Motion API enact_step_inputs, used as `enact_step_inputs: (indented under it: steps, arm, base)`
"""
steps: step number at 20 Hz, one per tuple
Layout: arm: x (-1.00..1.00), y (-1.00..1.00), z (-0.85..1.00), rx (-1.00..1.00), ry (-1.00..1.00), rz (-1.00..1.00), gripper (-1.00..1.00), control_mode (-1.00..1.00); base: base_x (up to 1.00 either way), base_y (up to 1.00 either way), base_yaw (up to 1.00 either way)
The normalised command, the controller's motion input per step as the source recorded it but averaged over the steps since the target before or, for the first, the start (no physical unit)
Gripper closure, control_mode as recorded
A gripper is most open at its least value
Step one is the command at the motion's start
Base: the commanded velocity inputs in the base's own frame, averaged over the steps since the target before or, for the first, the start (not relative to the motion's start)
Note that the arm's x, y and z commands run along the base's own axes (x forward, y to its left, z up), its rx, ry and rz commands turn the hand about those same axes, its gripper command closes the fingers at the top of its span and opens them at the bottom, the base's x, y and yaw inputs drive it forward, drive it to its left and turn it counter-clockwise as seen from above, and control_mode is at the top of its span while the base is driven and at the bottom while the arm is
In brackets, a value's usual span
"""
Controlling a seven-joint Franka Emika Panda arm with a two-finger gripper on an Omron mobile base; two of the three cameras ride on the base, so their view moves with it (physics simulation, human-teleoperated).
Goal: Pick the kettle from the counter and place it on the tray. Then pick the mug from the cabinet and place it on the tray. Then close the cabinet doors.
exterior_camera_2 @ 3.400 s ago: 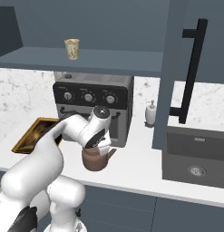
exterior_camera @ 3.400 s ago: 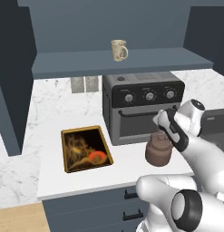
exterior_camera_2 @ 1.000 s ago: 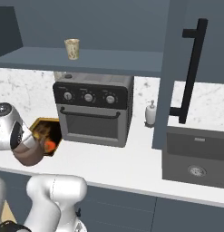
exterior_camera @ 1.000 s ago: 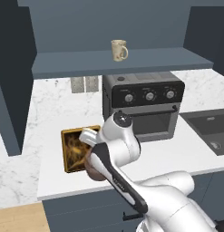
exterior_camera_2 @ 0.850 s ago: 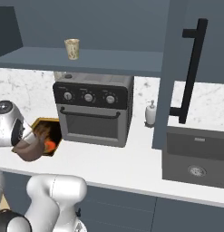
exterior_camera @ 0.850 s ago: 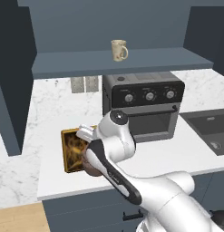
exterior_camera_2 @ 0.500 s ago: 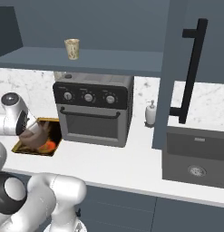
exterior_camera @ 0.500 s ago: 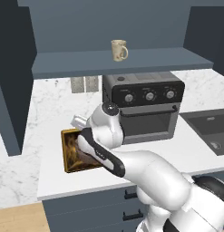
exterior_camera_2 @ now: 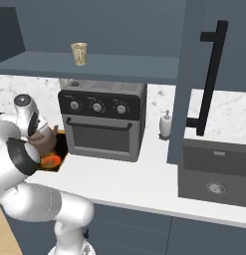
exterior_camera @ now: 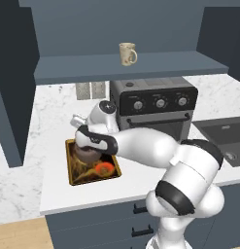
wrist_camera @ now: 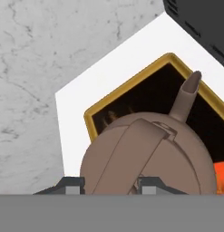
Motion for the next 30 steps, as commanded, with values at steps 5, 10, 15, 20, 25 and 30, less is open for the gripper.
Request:
enact_step_inputs:
  steps: [5, 10, 15, 20, 25, 30]
  arm:
    - [0.61, 0.21, -0.18, 0.0, 0.0, -0.02, 1.0, -1.0]
    - [0.42, 0.22, -0.21, 0.0, 0.0, -0.01, 1.0, -1.0]
    - [0.34, 0.22, -0.22, 0.0, 0.0, -0.01, 1.0, -1.0]
    - [0.25, 0.05, -0.24, 0.0, 0.0, 0.0, 1.0, -1.0]
    - [0.01, 0.0, -0.32, 0.0, 0.0, -0.04, 1.0, -1.0]
    - [-0.03, -0.21, -0.32, 0.0, 0.0, -0.07, 1.0, -1.0]
  base:
    - [0.0, 0.0, 0.0]
    - [0.0, 0.0, 0.0]
    - [0.0, 0.0, 0.0]
    - [0.0, 0.0, 0.0]
    - [0.0, 0.0, 0.0]
    - [0.0, 0.0, 0.0]
